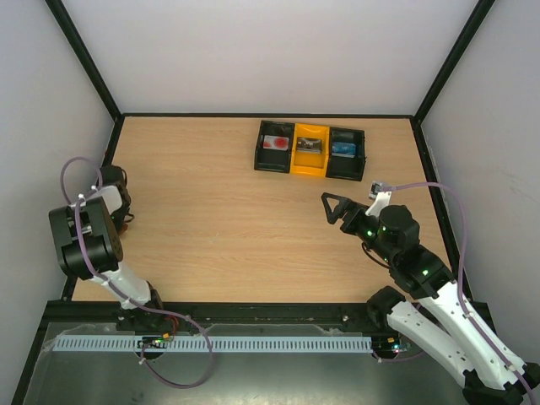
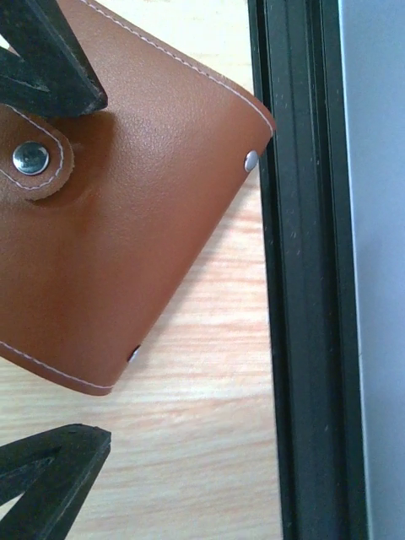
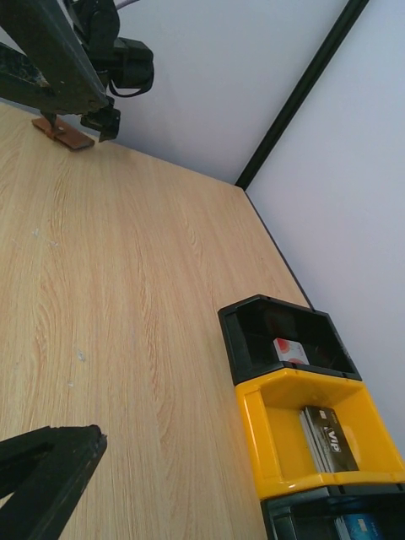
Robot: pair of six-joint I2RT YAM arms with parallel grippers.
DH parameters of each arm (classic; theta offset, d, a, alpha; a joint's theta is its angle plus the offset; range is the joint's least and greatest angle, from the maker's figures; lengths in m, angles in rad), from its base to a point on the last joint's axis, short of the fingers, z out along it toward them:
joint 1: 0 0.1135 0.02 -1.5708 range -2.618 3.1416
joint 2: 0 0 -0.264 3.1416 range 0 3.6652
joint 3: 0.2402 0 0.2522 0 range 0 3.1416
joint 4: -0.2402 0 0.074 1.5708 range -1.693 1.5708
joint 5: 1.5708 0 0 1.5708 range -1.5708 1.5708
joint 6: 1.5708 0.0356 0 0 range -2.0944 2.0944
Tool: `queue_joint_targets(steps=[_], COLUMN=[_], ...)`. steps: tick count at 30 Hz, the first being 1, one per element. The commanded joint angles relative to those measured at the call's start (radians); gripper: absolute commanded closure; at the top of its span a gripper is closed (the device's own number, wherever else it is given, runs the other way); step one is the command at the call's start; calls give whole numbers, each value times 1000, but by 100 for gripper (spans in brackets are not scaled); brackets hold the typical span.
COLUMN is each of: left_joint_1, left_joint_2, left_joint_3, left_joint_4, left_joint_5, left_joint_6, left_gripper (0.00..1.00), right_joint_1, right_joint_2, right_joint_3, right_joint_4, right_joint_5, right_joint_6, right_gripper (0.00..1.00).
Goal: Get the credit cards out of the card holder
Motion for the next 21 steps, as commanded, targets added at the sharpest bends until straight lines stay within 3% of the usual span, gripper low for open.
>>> queue_joint_targets(steps=[1, 10, 21], left_joint_1=[-47, -233, -473], left_joint_2=[53, 63, 39], left_joint_3=[11, -2, -19], left_joint_4=[38, 91, 75], left_joint_5=[128, 185, 140], left_joint_6=[6, 82, 93], left_gripper=[0, 0, 1], right_joint_1=[-3, -3, -3], right_joint_2=[1, 20, 36], right_joint_3=[16, 13, 0], right_joint_4=[-6, 4, 29], right_joint_5=[-7, -25, -35], right_joint_6=[-7, -21, -5], right_gripper=[2, 2, 2])
